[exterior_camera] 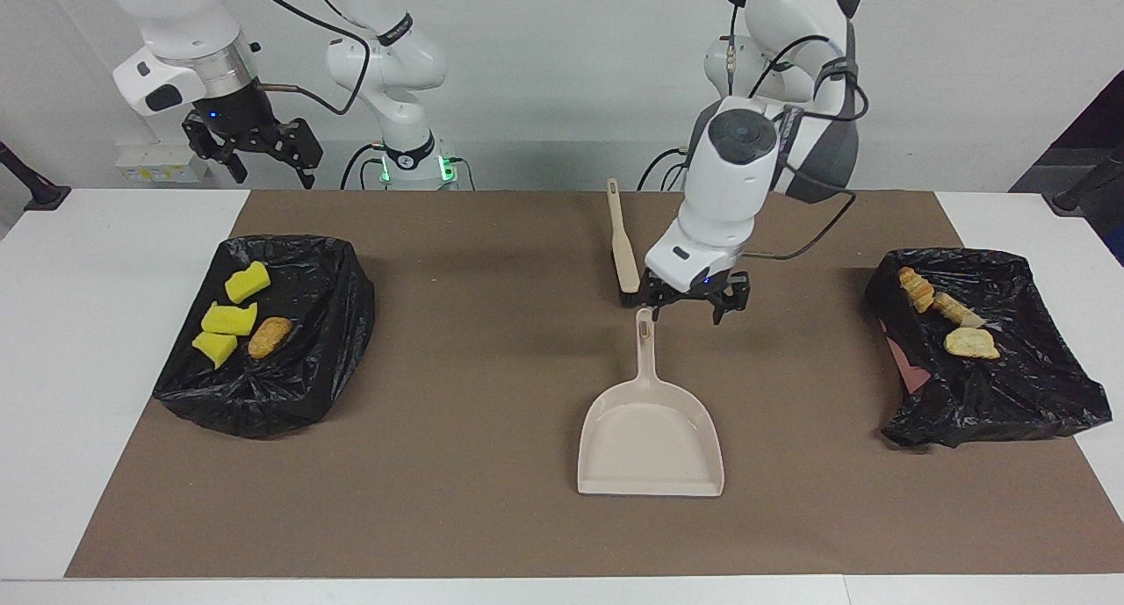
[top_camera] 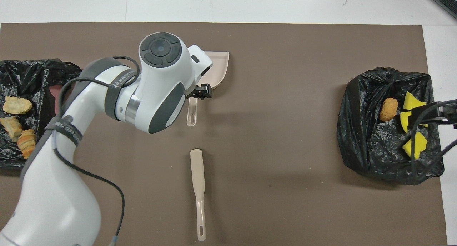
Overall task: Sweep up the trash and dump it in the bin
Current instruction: 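Bring the emptied dustpan back to the table center with the left gripper, then open the left gripper and lift it off the dustpan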
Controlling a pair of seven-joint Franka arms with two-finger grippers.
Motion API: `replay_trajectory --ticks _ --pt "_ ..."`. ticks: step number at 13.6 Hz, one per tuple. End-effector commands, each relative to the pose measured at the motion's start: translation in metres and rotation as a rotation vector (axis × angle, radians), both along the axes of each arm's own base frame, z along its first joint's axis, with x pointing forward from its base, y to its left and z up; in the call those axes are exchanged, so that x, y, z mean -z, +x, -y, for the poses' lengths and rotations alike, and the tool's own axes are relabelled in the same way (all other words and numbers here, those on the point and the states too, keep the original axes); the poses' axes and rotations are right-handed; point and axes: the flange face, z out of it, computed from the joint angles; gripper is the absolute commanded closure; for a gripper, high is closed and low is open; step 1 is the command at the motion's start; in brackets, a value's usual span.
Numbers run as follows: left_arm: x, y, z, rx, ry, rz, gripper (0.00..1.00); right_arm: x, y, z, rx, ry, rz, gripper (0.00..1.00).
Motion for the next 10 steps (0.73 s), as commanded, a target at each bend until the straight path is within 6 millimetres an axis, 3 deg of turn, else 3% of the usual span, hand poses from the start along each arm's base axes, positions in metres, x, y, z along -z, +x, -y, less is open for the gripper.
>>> replay_trajectory --ticks 1,2,4,6,8,10 --pt "-0.047 -0.033 -0.062 0.099 0.001 -0.022 0.0 0.0 -0.007 -0.001 0.012 0.017 0.001 0.0" --pt "-0.062 -0.034 -0.089 0.118 0.003 -0.023 0.0 0.0 -0.007 -0.001 0.012 0.017 0.001 0.0" --pt "-0.088 -0.047 -0.121 0.134 0.008 -0.039 0.0 0.0 -0.007 -0.001 0.012 0.017 0.001 0.0" --pt "-0.105 -0.045 -0.157 0.077 0.0 -0.017 0.0 0.0 -0.007 -0.001 0.012 0.017 0.001 0.0" --pt "-0.114 -0.048 -0.182 0.05 -0.051 -0.024 0.0 0.0 -0.006 -0.001 0.012 0.016 0.002 0.0" --pt "-0.124 -0.056 -0.189 0.066 -0.066 -0.023 0.0 0.0 -0.007 0.0 0.013 0.016 0.001 0.0"
